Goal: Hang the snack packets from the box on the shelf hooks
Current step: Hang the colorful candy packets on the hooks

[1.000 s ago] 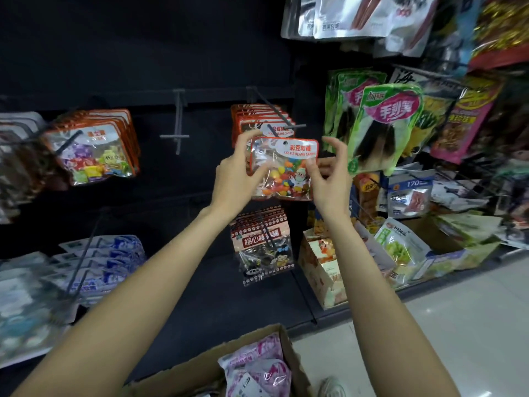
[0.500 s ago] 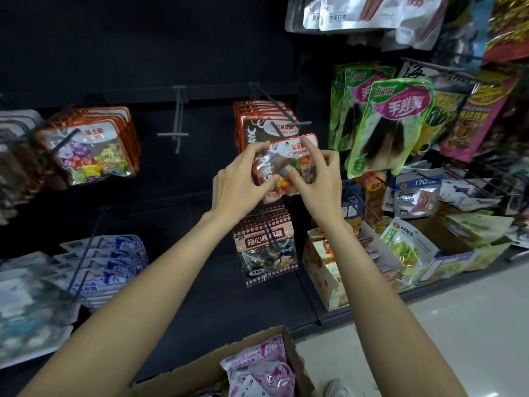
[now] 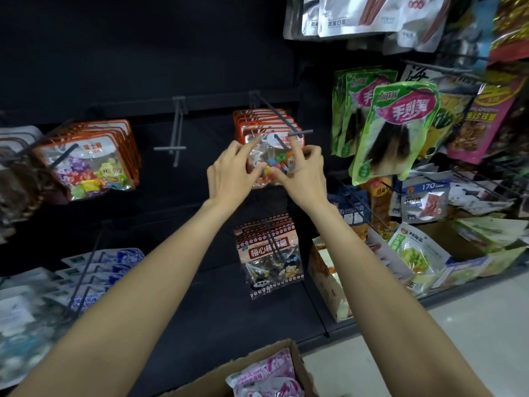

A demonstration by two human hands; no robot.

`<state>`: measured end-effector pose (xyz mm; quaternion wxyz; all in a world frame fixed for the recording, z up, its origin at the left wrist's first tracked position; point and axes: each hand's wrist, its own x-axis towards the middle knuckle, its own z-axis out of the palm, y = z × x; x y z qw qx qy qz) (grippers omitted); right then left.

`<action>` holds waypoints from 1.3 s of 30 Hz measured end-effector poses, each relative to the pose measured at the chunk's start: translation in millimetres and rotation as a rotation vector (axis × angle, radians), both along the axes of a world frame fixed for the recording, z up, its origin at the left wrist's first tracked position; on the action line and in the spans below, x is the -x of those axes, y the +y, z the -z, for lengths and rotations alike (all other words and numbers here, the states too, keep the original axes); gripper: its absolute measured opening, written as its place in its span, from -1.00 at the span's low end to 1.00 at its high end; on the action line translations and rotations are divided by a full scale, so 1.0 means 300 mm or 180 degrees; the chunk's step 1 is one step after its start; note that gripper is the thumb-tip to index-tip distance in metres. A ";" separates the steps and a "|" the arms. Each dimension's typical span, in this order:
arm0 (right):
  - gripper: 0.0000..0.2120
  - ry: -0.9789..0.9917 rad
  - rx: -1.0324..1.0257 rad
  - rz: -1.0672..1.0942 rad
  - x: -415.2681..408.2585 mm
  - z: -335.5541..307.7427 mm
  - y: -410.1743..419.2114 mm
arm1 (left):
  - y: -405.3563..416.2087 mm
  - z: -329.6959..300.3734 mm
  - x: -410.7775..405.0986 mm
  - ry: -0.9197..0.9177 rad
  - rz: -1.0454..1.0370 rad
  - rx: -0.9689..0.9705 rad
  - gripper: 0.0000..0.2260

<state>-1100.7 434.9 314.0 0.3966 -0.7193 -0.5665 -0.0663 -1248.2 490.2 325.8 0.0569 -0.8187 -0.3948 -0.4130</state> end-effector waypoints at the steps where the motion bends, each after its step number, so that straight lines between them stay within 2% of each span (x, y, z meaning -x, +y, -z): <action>1: -0.25 -0.0097 0.0162 0.0065 0.002 -0.010 0.025 | 0.022 -0.012 -0.007 0.0052 -0.0086 0.0099 -0.53; 6: -0.19 -0.0534 0.0798 0.0537 0.012 -0.047 0.100 | 0.078 -0.033 -0.049 0.0337 -0.0331 0.0675 -0.41; 9: -0.18 -0.0591 0.0788 0.0484 0.032 -0.010 0.058 | 0.046 -0.011 -0.035 0.0341 -0.0153 0.1302 -0.29; 11: -0.22 -0.0607 0.0686 0.0412 0.061 0.031 -0.004 | -0.009 0.010 0.009 0.0280 -0.0010 0.1486 -0.29; 14: -0.33 -0.0472 0.0378 0.0259 0.131 0.101 -0.128 | -0.133 0.053 0.109 0.0172 0.0136 0.1281 -0.42; 17: -0.53 -0.0458 -0.0093 0.0117 0.218 0.187 -0.275 | -0.287 0.123 0.253 -0.0225 0.0463 0.0861 -0.64; 19: -0.63 -0.0437 -0.0154 -0.0075 0.286 0.258 -0.377 | -0.387 0.198 0.366 -0.0373 0.0710 0.0544 -0.75; 21: -0.70 -0.0308 0.0105 -0.0339 0.361 0.342 -0.466 | -0.471 0.304 0.484 -0.0335 0.0794 0.0411 -0.79; 24: -0.78 0.0133 0.0750 -0.0723 0.479 0.511 -0.571 | -0.574 0.497 0.668 -0.0073 0.0748 0.0711 -0.80; 29: -0.77 0.0268 0.2283 -0.1243 0.648 0.828 -0.680 | -0.627 0.837 0.978 0.0715 0.0097 0.2164 -0.71; 34: -0.73 0.0227 0.3112 -0.1636 0.785 1.074 -0.734 | -0.628 1.050 1.178 0.1075 -0.0767 0.3030 -0.61; 36: -0.64 0.0108 0.3353 -0.1713 0.825 1.153 -0.726 | -0.622 1.103 1.212 0.1076 -0.0938 0.3136 -0.58; 39: -0.51 -0.0398 0.3560 -0.1887 0.896 1.266 -0.681 | -0.615 1.185 1.266 0.1097 -0.1122 0.2925 -0.52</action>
